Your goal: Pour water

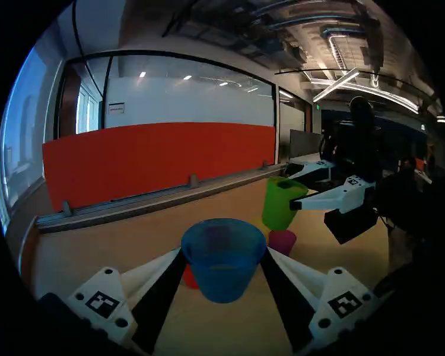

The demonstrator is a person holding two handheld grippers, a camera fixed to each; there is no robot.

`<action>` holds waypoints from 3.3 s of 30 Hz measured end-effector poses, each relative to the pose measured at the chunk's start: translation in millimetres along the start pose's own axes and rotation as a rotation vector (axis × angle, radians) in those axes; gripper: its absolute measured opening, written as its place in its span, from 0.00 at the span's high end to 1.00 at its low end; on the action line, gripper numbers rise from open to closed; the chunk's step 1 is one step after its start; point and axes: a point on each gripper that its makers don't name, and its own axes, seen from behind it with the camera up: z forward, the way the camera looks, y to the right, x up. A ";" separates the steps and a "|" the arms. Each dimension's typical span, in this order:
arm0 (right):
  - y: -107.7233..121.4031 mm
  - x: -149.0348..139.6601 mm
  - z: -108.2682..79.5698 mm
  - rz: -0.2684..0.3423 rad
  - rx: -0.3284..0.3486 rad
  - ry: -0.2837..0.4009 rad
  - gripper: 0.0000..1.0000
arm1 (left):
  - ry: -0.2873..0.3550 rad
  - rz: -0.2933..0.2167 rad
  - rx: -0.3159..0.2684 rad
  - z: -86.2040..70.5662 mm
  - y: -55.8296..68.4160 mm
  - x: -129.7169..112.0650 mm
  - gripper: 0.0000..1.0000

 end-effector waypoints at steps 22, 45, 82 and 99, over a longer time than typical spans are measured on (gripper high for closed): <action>1.4 32.7 -12.8 -0.017 -0.019 0.146 0.08 | 0.046 0.007 -0.026 1.8 15.3 15.7 0.14; -8.2 26.4 -25.2 0.019 0.048 0.123 0.09 | 0.109 0.062 -0.031 8.9 21.0 47.8 0.14; -50.9 9.8 -25.0 0.023 0.194 0.100 0.10 | 0.146 0.365 0.054 13.2 11.2 100.6 0.14; -72.1 3.1 -18.1 0.012 0.242 0.088 0.10 | 0.156 0.555 0.082 3.2 17.3 130.6 0.14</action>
